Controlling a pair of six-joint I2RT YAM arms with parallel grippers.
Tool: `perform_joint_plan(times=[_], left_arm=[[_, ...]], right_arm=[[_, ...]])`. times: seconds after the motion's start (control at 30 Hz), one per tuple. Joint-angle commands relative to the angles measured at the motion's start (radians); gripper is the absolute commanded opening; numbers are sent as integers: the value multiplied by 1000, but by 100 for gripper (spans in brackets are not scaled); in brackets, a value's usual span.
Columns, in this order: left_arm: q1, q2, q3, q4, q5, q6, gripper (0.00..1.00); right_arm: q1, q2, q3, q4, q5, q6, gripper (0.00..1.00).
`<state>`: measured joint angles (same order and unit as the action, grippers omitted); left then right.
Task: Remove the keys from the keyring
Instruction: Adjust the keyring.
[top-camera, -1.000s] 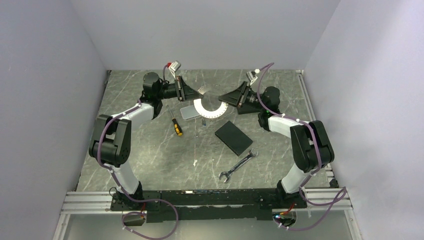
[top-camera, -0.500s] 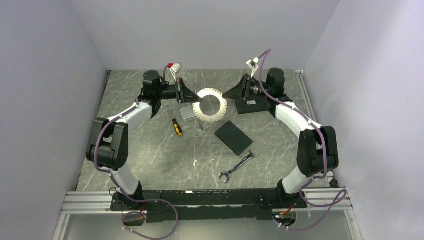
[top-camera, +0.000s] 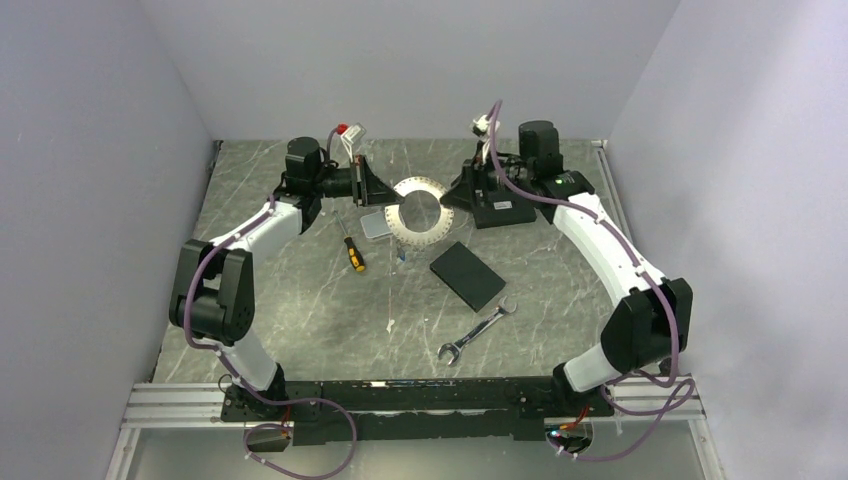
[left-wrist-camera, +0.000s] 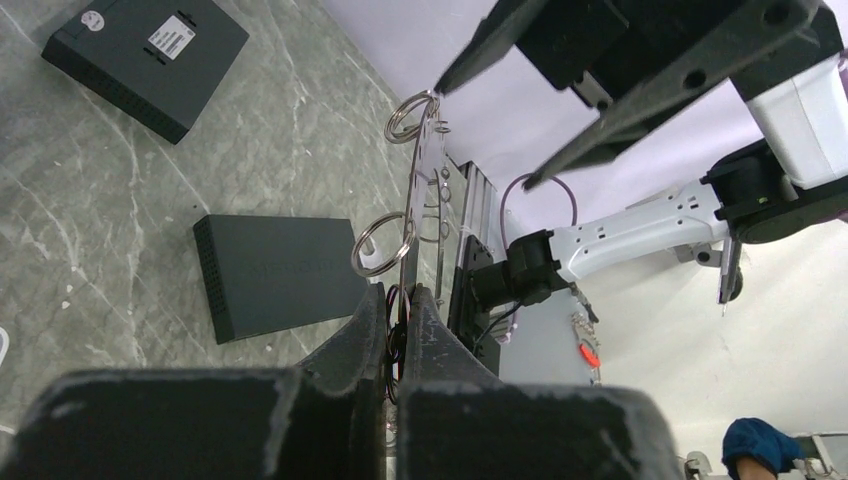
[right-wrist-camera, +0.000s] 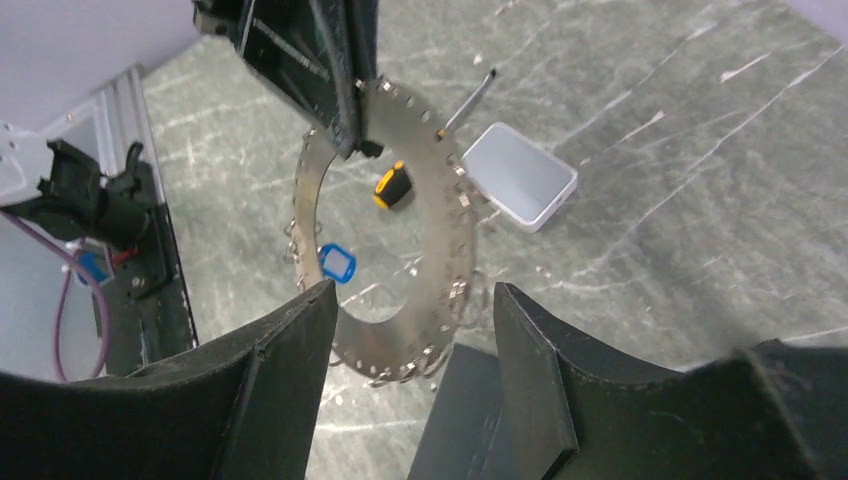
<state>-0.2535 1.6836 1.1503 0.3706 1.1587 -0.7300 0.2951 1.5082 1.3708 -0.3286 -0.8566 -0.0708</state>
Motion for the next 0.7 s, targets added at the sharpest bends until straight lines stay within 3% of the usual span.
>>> perform_joint_plan(times=[0.0, 0.13, 0.23, 0.47, 0.57, 0.67], left_arm=[[-4, -30, 29, 70, 8, -68, 0], [-3, -30, 55, -21, -83, -77, 0], [1, -17, 85, -107, -138, -96, 0], [27, -34, 18, 144, -144, -282, 0], [40, -26, 15, 221, -134, -341, 0], [64, -21, -20, 371, -140, -446, 0]], right_arm=[[28, -51, -1, -106, 140, -61, 63], [35, -91, -75, -75, 231, 5, 65], [42, -111, -80, -101, 218, -39, 65], [43, -136, -135, -59, 90, 11, 65], [38, -118, -193, 74, 24, 170, 65], [15, -91, -261, 293, -68, 429, 65]])
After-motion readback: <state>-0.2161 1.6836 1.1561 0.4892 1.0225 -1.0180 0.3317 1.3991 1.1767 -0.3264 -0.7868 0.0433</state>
